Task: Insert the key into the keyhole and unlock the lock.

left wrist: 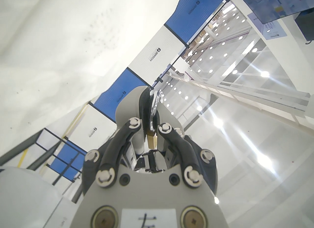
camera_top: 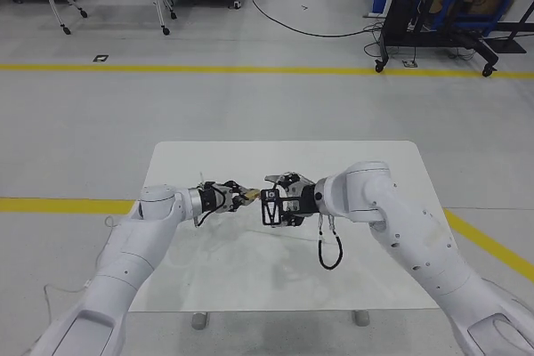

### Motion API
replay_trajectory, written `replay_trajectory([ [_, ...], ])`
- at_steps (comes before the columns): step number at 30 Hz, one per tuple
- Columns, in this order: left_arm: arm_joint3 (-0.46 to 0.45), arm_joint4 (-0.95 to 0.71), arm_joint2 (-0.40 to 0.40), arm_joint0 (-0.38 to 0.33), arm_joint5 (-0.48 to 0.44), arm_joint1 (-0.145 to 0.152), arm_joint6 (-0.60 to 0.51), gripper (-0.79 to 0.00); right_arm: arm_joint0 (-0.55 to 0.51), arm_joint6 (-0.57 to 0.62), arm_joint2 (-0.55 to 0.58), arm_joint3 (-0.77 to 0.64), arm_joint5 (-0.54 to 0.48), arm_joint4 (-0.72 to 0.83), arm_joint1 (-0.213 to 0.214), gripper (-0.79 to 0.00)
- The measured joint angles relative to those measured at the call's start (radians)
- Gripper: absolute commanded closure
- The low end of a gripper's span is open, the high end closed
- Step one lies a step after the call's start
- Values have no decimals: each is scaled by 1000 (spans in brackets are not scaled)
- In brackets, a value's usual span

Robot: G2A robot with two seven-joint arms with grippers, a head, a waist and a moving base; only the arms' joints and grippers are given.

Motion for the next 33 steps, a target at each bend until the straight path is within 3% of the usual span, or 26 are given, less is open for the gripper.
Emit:
replay_trajectory([
  [3, -25, 2, -12, 15, -22, 5, 8, 0, 0, -52, -16, 79, -41, 118, 8, 0],
  [7, -67, 28, -27, 34, -77, 12, 30, 0, 57, -60, -121, 176, -38, 257, 15, 0],
  [11, -136, 86, -40, 67, -166, 20, 87, 0, 122, -140, -200, 246, -38, 370, 25, 0],
  [16, -205, 107, -59, 108, -223, 28, 82, 0, 175, -221, -225, 332, -39, 407, 50, 0],
  [21, -236, 140, -60, 124, -220, 37, 34, 0, 211, -282, -257, 399, -39, 431, 67, 0],
  [33, -235, 149, -32, 116, -202, 35, -30, 0, 284, -371, -351, 496, -39, 437, 59, 0],
])
